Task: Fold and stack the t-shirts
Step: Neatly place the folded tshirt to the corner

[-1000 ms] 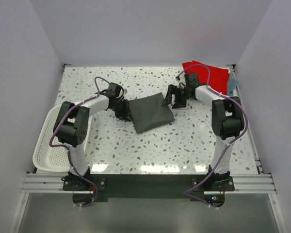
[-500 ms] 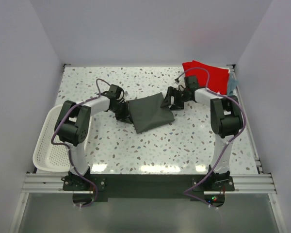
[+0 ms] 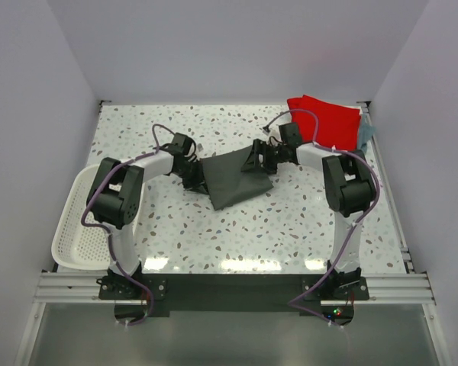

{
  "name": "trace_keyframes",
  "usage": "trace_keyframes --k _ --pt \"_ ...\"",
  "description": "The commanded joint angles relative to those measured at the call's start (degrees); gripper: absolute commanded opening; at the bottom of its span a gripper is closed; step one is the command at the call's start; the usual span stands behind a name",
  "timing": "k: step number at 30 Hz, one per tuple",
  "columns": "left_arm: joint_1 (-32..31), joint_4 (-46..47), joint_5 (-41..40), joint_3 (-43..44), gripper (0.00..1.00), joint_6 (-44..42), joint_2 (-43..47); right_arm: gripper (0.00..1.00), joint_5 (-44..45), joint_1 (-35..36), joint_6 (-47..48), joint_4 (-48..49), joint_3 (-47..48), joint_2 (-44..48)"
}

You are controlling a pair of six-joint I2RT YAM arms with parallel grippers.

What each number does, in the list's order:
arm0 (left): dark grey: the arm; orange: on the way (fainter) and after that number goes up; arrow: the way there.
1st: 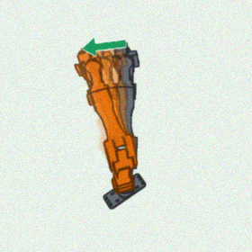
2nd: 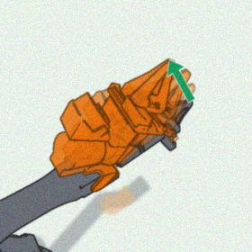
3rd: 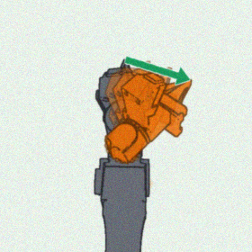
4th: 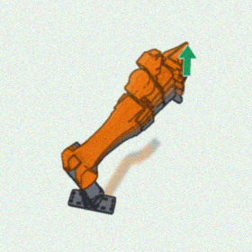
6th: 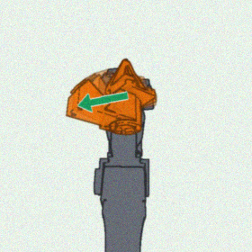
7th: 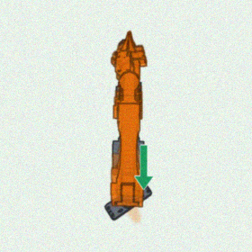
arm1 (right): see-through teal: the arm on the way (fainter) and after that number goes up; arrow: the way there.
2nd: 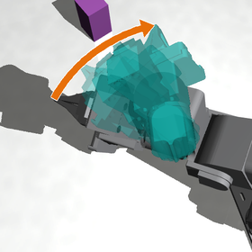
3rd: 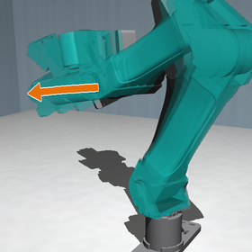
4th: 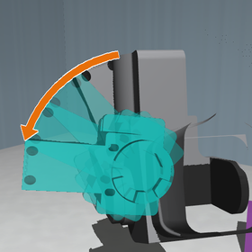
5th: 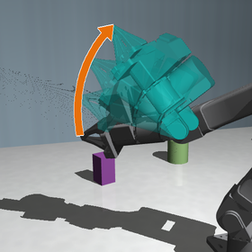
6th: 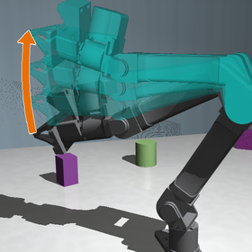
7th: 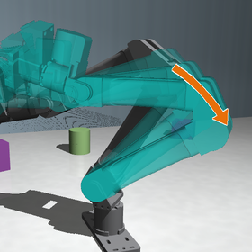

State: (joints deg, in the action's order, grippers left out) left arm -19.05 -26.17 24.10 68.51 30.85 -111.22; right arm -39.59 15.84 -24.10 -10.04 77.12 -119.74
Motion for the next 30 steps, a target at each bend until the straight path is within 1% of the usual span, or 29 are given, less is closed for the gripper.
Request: trace_keyframes --k 1,3,4,6,7,9,10,11,12,13,15,16,18,22,30 --pt "-0.90 0.16 -2.65 -0.75 0.00 -1.85 -2.77 0.71 2.50 2.18 -0.25 -1.82 -1.10 -3.92" --pt "-0.99 0.16 -2.48 -0.57 0.00 -1.85 -3.12 0.65 2.94 2.97 -0.51 -1.91 -0.75 -4.36" --pt "-0.99 0.16 -2.39 -0.48 0.00 -1.93 -3.13 0.55 3.64 3.23 -0.51 -1.82 -0.75 -4.36" --pt "-0.99 0.16 -2.39 -0.40 0.00 -2.02 -3.21 0.44 4.43 3.59 -0.69 -2.08 -0.48 -4.27" --pt "-0.99 0.25 -2.39 -0.40 0.00 -2.11 -3.21 0.36 5.05 3.68 -0.60 -2.26 -0.39 -4.18" --pt "-0.99 0.86 -2.12 -0.48 0.00 -2.11 -3.04 0.25 5.67 3.68 -0.43 -2.87 0.04 -3.57" --pt "-0.99 1.21 -2.04 -0.74 0.04 -2.11 -2.86 0.20 6.45 3.68 -0.25 -3.31 0.39 -3.39" --pt "-0.99 1.56 -2.12 -0.75 0.08 -2.02 -2.60 0.11 6.89 3.68 -0.07 -3.84 1.27 -3.04" --pt "-0.99 1.56 -2.39 -0.75 0.13 -2.02 -2.51 0.08 7.33 3.68 0.28 -4.97 1.80 -2.78" --pt "-0.99 1.65 -2.74 -0.57 0.28 -2.02 -2.34 0.02 7.86 3.68 0.54 -5.51 2.33 -1.99" --pt "-0.99 1.57 -3.26 -0.40 0.41 -2.02 -1.72 0.00 10.14 3.59 1.59 -7.87 4.43 -1.20" --pt "-0.90 1.48 -4.05 -0.13 0.51 -2.11 -1.46 0.00 11.02 3.59 2.12 -9.02 5.31 -0.50" --pt "-0.73 1.04 -5.02 0.31 0.59 -2.46 -0.76 0.00 14.45 3.50 3.79 -12.97 8.74 -0.05" --pt "-0.20 0.33 -5.55 0.48 0.64 -2.64 0.56 0.00 20.68 3.06 7.13 -20.09 15.50 0.21" --pt "0.59 0.25 -6.43 1.54 0.72 -2.64 7.77 0.00 31.41 1.57 12.05 -31.07 30.44 -1.80"
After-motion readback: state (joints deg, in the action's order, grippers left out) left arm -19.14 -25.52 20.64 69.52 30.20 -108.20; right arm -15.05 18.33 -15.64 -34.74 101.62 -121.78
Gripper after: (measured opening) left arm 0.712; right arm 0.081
